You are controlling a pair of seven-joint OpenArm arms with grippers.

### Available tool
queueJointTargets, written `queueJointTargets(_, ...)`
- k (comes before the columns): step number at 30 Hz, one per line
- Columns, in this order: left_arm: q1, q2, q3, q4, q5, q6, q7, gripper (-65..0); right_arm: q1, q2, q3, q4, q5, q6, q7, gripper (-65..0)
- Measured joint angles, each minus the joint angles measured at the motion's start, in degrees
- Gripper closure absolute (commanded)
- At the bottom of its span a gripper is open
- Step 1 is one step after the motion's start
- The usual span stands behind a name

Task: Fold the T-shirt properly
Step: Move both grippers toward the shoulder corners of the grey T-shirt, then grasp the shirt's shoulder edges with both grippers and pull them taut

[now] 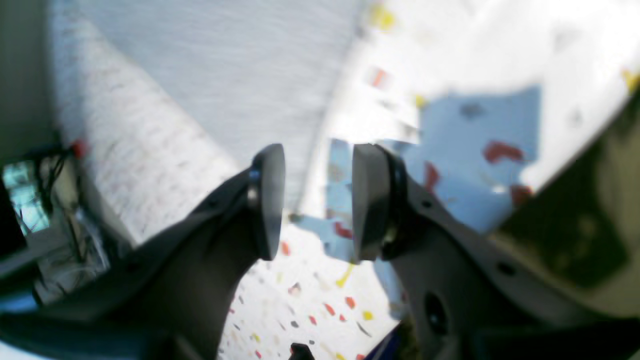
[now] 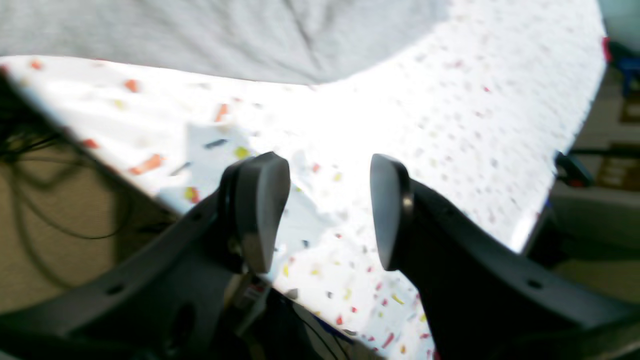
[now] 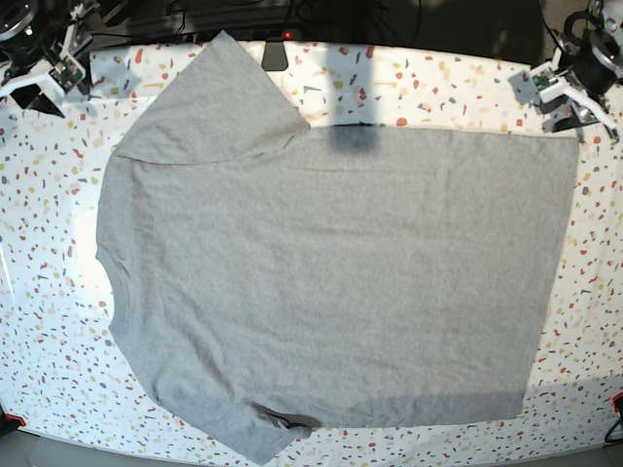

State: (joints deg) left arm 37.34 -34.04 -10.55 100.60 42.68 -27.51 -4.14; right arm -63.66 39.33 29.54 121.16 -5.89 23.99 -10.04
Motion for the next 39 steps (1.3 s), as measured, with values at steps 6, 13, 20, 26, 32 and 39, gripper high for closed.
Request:
queueJointTargets(6,-8.46,-2.14,5.2,-7.87,2.32,0.87,-0.35,-21.9,-0.02,-0.61,0.0,0.0,0.02,-0.13,0.0,-30.1)
queueJointTargets(13,-13.6,-2.12,5.4,-12.28,2.27,0.87,-2.14,-21.5,0.0,-2.64,0.0,0.0,0.0,-0.13,-0.07,-30.1)
queueJointTargets(20,-13.57,-2.08,5.42,-13.18,2.4,0.46,-3.19,0.0,0.0,-2.67,0.0,0.0,-4.7,-0.15,-0.02,-30.1)
queueJointTargets(26,-13.27,-1.42,5.35,-13.22,-0.02,0.74,-2.27,0.0,-0.04,-1.6,-0.17,-0.09,-13.03,9.44,1.86,-30.1)
queueJointTargets(32,-13.4,1.77,5.29,-13.22,-2.01,1.57,-2.12,0.0,0.94,3.41,-6.71,-5.01,-24.92,6.4,5.29,-30.1)
queueJointTargets(39,-13.4,4.24,5.29,-13.18,-2.05,1.55,0.35,0.0,9.33,3.74,-19.34,-9.4,-33.18,1.51,5.7,-30.1)
